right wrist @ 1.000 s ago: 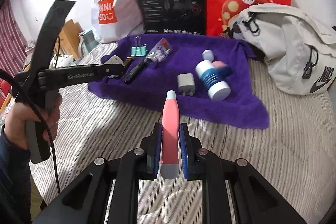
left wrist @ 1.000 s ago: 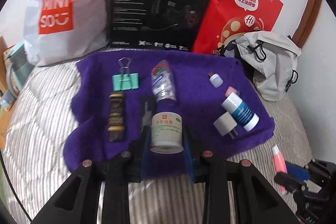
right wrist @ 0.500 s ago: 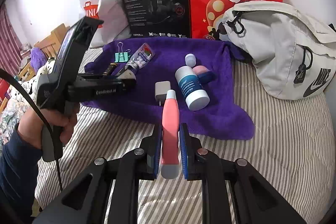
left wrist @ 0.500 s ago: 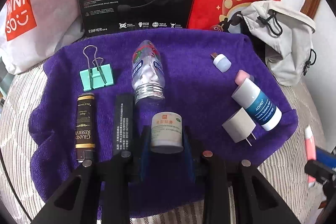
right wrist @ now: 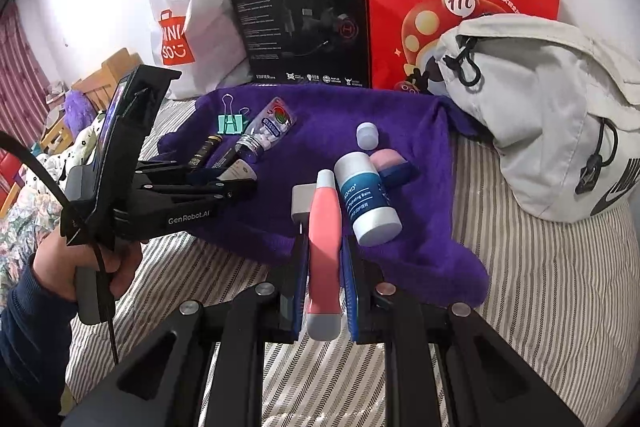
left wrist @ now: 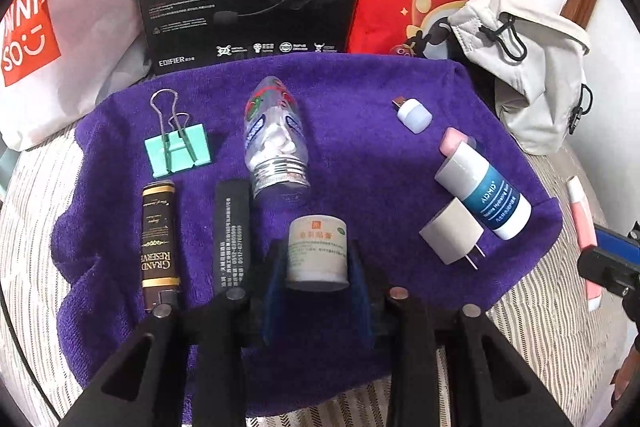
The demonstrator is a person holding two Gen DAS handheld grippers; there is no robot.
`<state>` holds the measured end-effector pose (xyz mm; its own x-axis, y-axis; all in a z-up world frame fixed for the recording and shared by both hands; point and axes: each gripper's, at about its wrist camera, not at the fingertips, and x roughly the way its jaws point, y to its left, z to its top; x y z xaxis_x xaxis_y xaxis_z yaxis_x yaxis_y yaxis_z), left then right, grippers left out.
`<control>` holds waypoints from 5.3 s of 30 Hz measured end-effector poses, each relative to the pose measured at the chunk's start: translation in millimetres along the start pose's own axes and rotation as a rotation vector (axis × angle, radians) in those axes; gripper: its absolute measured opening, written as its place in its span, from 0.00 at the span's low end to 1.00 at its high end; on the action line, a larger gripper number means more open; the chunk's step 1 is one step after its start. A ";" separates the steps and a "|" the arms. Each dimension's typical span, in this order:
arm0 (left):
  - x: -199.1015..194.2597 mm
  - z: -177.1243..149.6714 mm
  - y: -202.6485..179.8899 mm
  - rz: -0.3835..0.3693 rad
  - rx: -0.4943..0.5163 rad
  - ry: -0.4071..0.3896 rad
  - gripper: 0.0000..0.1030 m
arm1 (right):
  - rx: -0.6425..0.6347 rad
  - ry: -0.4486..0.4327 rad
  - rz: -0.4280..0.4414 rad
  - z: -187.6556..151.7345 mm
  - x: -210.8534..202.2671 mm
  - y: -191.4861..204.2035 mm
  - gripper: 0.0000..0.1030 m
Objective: Organize rigid objects
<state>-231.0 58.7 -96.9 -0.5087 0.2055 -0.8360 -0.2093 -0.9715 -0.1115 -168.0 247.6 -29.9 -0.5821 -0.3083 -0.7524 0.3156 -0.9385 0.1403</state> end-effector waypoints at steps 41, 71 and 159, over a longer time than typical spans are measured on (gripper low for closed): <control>-54.1 -12.7 126.0 0.198 -0.244 -0.100 0.76 | -0.036 0.164 -0.009 88.2 133.8 22.0 0.16; -68.1 -14.9 124.4 0.192 -0.241 -0.107 0.76 | -0.135 0.217 -0.052 93.0 151.1 31.0 0.31; -193.3 -146.0 7.3 0.118 -0.092 -0.177 1.00 | 0.199 -0.005 -0.306 -96.6 -111.4 68.5 1.00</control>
<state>-12.3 -5.4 -14.6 -0.6656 0.0996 -0.7396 -0.0665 -0.9950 -0.0742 -9.2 232.7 1.3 -0.6312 -0.0084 -0.7756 -0.0257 -0.9992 0.0317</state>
